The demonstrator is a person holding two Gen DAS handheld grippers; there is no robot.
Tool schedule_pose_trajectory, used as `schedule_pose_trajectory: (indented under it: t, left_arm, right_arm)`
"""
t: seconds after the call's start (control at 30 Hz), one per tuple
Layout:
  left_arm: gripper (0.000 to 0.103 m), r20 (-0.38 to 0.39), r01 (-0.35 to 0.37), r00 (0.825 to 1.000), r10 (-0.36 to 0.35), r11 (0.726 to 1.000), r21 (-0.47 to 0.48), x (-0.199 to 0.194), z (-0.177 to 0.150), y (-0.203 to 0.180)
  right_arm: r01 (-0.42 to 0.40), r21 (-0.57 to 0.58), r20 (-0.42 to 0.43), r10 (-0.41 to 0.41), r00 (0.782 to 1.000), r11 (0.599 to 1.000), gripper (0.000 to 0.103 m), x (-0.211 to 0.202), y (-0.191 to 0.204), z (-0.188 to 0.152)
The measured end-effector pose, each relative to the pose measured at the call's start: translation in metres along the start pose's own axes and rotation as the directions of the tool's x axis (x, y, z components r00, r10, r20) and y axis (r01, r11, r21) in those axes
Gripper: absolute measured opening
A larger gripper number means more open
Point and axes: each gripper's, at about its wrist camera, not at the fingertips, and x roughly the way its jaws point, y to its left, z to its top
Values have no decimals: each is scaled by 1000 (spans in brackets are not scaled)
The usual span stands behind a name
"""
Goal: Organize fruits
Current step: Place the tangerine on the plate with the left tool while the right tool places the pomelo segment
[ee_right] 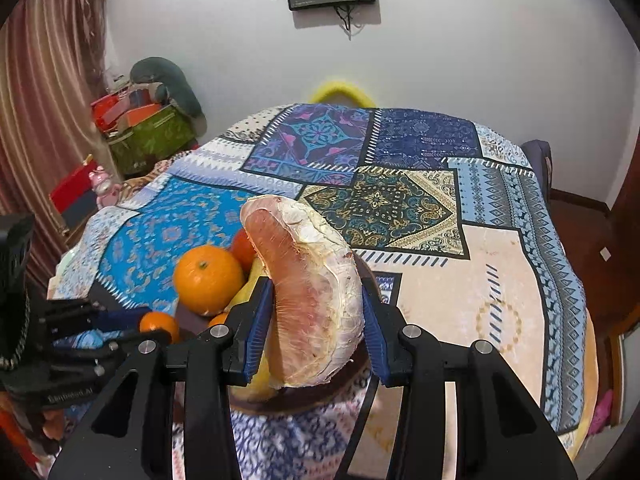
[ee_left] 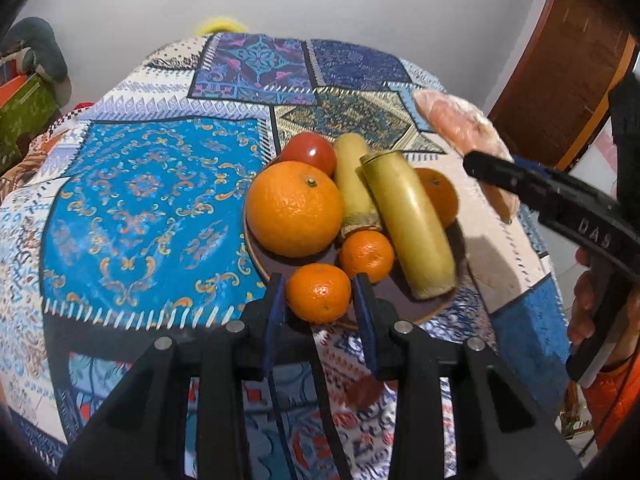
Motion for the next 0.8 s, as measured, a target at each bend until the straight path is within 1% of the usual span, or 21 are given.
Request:
schedule_pose_trajectory:
  t: [0.1,0.3,0.37,0.53,0.6,0.67,0.77,0.8]
  left_arm:
    - [34,-13,6,1000,-5,1000,4,13,3,3]
    - [34,-14,10,1000,-10,1000,11,24,10,2]
    - [34,-15,13,1000,-13,1000,9,27,11,2]
    - [35,-18,13,1000,-13,1000,10,29,12,2]
    - [40,-20,7,1000,-7,1000,10,28,12,3]
    - [41,-24,13,1000,-13,1000,-2,29,13,5]
    - [41,-27,13,1000,-13,1000,-14,29,14,6]
    - [42,-26,6,1000,-6,1000,-9,29,14,5]
  right_arm:
    - [16,12,-33,-15,999,1000,39,16,-2,3]
    - [43,9,-91,-42,995,999,40,43,-2,1]
    - [49,8,-82,-49,995,999,40,44,-3,1]
    - [33,-10,-96,-33,995,999,40,45,-4,2]
    - [36,-29,-95,-39,995,999,40,45,-2,2]
    - [45,-48,-97,-49,994,998,40,44,0,2]
    - [33,-45,-97,-37,995,998,42,40,-1,2]
    - [28,-41,-96,-31,995,999,43,38,-1,2]
